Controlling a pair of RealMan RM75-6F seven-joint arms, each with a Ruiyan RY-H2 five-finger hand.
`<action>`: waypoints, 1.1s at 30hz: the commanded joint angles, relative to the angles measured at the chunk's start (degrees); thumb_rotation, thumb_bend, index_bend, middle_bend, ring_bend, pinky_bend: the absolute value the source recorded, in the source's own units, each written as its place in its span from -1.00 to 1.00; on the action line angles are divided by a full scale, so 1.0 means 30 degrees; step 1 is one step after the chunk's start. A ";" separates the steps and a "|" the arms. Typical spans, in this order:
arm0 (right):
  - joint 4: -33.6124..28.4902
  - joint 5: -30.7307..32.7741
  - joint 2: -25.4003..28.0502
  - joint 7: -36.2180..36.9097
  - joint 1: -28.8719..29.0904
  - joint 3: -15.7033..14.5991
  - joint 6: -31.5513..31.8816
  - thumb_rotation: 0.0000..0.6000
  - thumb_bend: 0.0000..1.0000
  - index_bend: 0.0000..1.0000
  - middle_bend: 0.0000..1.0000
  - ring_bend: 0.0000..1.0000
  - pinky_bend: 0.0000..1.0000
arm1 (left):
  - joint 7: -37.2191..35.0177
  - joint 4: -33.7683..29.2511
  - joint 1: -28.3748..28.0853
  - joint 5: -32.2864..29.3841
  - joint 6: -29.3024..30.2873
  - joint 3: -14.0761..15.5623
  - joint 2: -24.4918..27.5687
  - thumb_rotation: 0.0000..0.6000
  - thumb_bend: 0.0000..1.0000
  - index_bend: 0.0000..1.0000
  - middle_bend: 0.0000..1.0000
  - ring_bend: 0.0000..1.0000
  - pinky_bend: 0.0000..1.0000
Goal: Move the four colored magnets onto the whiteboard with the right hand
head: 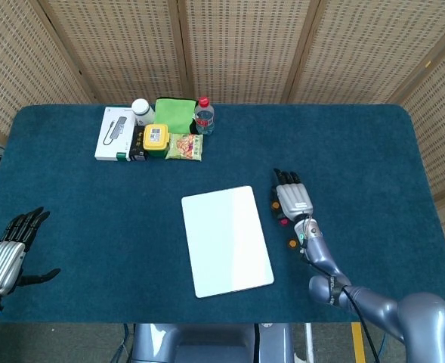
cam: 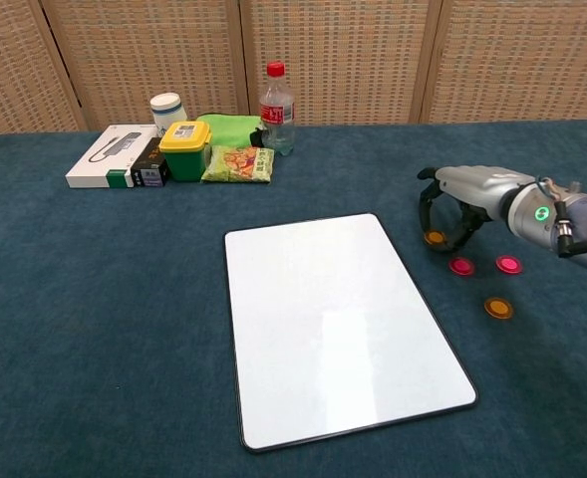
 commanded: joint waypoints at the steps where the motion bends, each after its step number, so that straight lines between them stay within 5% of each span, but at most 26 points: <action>1: -0.0894 -0.0183 0.0450 -0.0116 0.0155 0.0298 0.0309 1.00 -0.30 0.06 -0.98 -1.00 -1.00 | -0.0038 0.0000 -0.0013 0.0018 -0.0025 0.0012 0.0020 1.00 -1.00 -1.00 -1.00 -1.00 -1.00; 9: -0.3363 0.0547 0.0693 -0.1846 0.1226 0.1006 0.0662 1.00 -0.30 0.06 -0.98 -1.00 -1.00 | -0.0147 0.0042 -0.0013 0.0133 0.0003 0.0053 0.0049 1.00 -1.00 -1.00 -1.00 -1.00 -1.00; 18: -0.3774 0.2147 -0.0978 -0.4122 0.2594 0.0885 0.0930 1.00 -0.30 0.05 -0.98 -1.00 -1.00 | -0.0246 0.0101 -0.0020 0.0154 -0.0013 0.0070 0.0045 1.00 -1.00 -1.00 -1.00 -1.00 -1.00; 20: -0.3610 0.2343 -0.1342 -0.4364 0.2741 0.0750 0.0932 1.00 -0.36 -0.12 -0.99 -1.00 -1.00 | -0.0301 0.0103 -0.0032 0.0165 -0.0032 0.0076 0.0058 1.00 -1.00 -1.00 -1.00 -1.00 -1.00; 24: -0.3184 0.2322 -0.1881 -0.4514 0.2964 0.0556 0.1004 1.00 -0.67 -0.78 -1.00 -1.00 -1.00 | -0.0372 0.0113 -0.0051 0.0170 -0.0077 0.0091 0.0086 1.00 -1.00 -1.00 -1.00 -1.00 -1.00; 29: -0.3591 0.1615 -0.1414 -0.4212 0.2804 0.0600 0.1664 1.00 -0.69 -0.78 -1.00 -1.00 -1.00 | -0.0400 0.0101 -0.0048 0.0165 -0.0083 0.0099 0.0105 1.00 -1.00 -1.00 -1.00 -1.00 -1.00; 33: -0.4553 0.0948 0.0031 -0.4188 0.2221 0.0138 0.2052 1.00 -0.62 -0.51 -1.00 -1.00 -1.00 | -0.0440 0.0088 -0.0060 0.0185 -0.0104 0.0114 0.0129 1.00 -1.00 -1.00 -1.00 -1.00 -1.00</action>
